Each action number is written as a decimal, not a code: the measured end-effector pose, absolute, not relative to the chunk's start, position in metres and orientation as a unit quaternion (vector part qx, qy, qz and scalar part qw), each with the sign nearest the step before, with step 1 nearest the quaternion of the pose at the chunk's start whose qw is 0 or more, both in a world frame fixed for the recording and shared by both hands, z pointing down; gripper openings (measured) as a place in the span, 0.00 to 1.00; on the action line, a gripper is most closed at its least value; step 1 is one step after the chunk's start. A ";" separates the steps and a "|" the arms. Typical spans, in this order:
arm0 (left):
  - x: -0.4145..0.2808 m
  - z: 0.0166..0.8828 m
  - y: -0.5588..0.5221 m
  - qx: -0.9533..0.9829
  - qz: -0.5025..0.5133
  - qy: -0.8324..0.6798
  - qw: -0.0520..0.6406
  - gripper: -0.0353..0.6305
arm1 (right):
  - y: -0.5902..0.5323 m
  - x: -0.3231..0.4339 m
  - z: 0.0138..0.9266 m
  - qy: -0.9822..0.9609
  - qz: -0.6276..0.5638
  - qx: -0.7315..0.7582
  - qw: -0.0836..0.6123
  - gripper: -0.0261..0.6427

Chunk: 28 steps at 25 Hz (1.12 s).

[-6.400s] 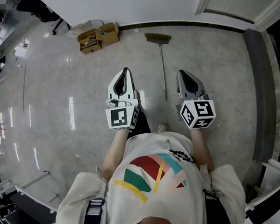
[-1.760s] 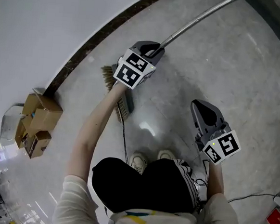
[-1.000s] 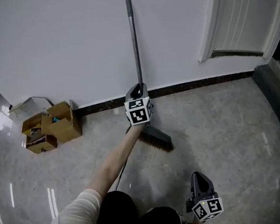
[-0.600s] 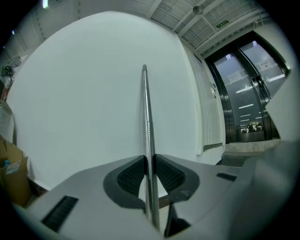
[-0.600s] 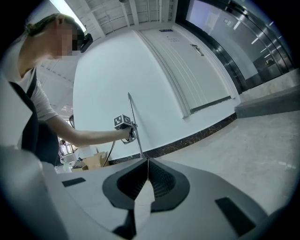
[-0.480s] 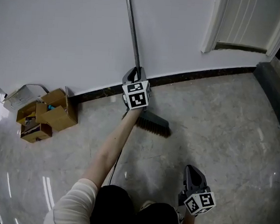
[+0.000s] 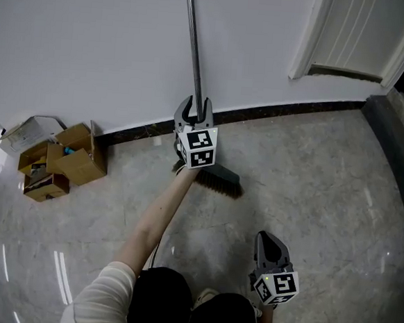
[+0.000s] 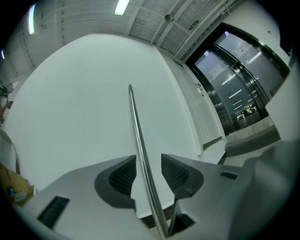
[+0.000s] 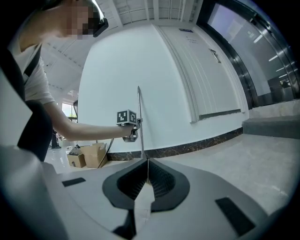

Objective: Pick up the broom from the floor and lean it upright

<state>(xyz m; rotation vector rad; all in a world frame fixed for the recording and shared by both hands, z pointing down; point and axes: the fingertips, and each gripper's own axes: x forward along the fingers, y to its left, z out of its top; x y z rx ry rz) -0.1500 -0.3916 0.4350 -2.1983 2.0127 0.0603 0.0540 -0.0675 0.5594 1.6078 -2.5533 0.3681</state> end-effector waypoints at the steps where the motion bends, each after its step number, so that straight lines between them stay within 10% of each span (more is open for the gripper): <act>1: -0.148 0.429 -0.382 -0.739 0.028 0.667 0.088 0.34 | -0.071 0.050 0.557 -0.842 0.118 0.525 0.050 0.06; 10: -0.093 0.431 -0.255 -0.845 -0.015 0.505 0.176 0.29 | -0.123 0.006 0.527 -0.865 0.082 0.494 0.016 0.06; 12: -0.093 0.450 -0.236 -0.856 -0.016 0.494 0.151 0.12 | -0.137 -0.005 0.527 -0.869 0.077 0.489 0.013 0.06; 28: -0.123 0.536 -0.266 -0.841 0.055 0.538 0.016 0.12 | -0.244 -0.044 0.571 -0.877 0.093 0.469 0.044 0.06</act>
